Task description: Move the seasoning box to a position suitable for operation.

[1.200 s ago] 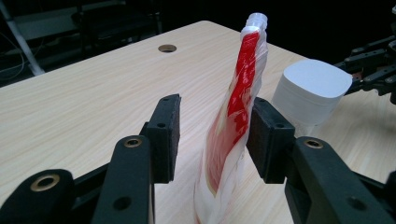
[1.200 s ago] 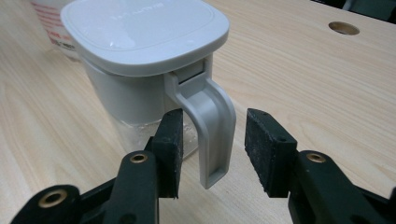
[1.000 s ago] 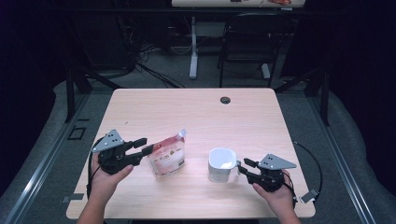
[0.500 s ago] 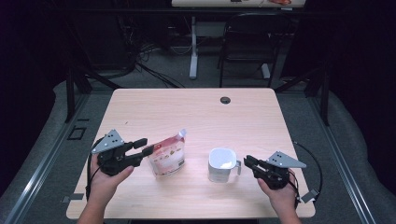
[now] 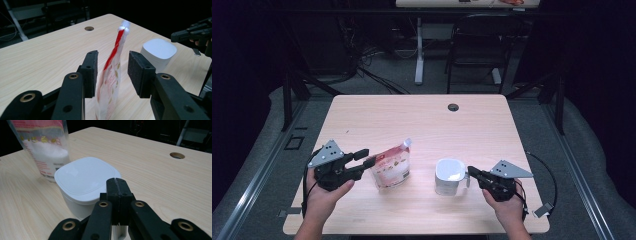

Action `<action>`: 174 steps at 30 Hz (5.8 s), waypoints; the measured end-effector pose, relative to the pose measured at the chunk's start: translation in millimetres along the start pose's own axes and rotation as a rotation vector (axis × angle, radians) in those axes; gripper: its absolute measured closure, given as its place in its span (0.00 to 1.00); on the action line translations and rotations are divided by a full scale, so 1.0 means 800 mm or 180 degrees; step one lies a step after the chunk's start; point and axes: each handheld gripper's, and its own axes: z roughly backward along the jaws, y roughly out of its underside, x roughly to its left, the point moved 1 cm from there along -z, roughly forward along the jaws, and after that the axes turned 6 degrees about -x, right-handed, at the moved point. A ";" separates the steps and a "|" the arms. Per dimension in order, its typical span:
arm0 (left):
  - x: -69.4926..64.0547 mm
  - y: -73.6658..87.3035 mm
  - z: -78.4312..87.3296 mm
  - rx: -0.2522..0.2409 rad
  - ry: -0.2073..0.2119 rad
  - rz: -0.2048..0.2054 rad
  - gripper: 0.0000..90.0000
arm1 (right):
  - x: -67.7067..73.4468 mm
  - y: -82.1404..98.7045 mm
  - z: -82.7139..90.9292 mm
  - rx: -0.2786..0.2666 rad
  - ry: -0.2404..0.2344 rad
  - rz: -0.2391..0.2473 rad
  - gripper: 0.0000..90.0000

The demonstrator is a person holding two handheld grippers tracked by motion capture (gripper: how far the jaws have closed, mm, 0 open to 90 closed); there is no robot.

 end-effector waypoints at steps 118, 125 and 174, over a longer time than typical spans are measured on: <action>-0.135 0.031 -0.180 0.0473 0.0701 -0.0257 1.00 | -0.002 0.002 -0.012 0.0178 0.0029 -0.0077 1.00; -0.142 0.026 -0.182 0.0423 0.0744 -0.0272 1.00 | -0.002 0.004 -0.013 0.0207 0.0033 -0.0083 1.00; -0.180 0.011 -0.203 0.0401 0.0977 -0.0378 1.00 | -0.024 0.012 0.001 0.0198 0.0143 -0.0234 1.00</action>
